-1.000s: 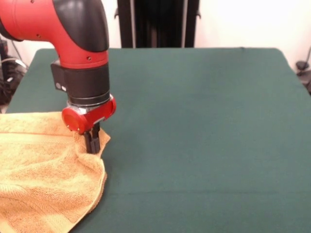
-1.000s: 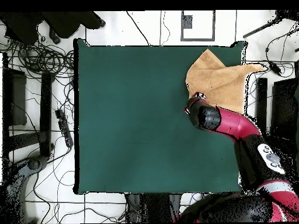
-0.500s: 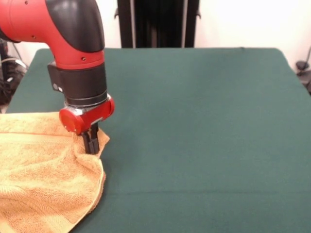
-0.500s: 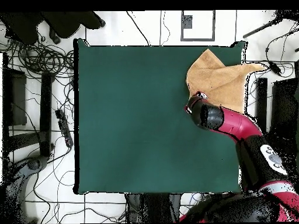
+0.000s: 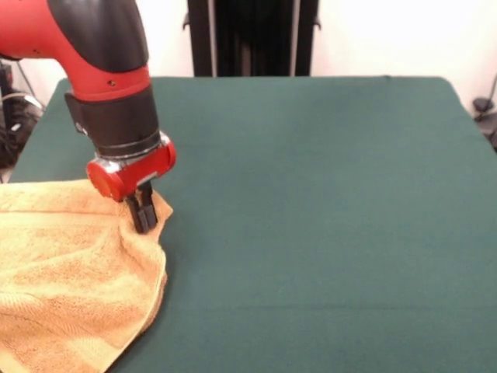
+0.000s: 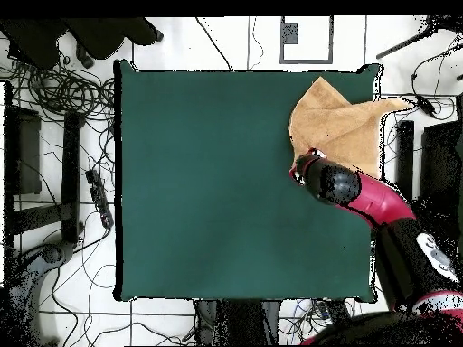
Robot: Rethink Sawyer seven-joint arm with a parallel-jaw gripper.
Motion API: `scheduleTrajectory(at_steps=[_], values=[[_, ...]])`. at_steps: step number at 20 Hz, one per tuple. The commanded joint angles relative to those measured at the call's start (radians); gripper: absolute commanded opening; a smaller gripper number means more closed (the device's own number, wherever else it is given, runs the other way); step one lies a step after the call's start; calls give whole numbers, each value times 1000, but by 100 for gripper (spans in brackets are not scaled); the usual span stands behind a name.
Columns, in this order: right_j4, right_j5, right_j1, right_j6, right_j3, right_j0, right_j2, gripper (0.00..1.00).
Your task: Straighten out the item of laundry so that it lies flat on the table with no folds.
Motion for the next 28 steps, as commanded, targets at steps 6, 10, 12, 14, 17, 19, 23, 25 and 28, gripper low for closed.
scheduleTrajectory(at_steps=[6, 10, 12, 14, 17, 19, 23, 25, 28], values=[[-121, 333, 30, -126, 99, -50, 86, 0], [-190, 334, 77, -183, 75, -88, 102, 0], [-208, 359, 93, -197, 72, -101, 108, 0], [-210, 398, 116, -232, 88, -128, 140, 0], [-194, 355, 158, -236, 127, -193, 215, 0], [-176, 416, 174, -221, 144, -205, 227, 0], [-152, 486, 174, -174, 215, -231, 256, 0], [-133, 507, 175, -140, 261, -248, 272, 0], [-109, 519, 171, -91, 325, -272, 296, 0]])
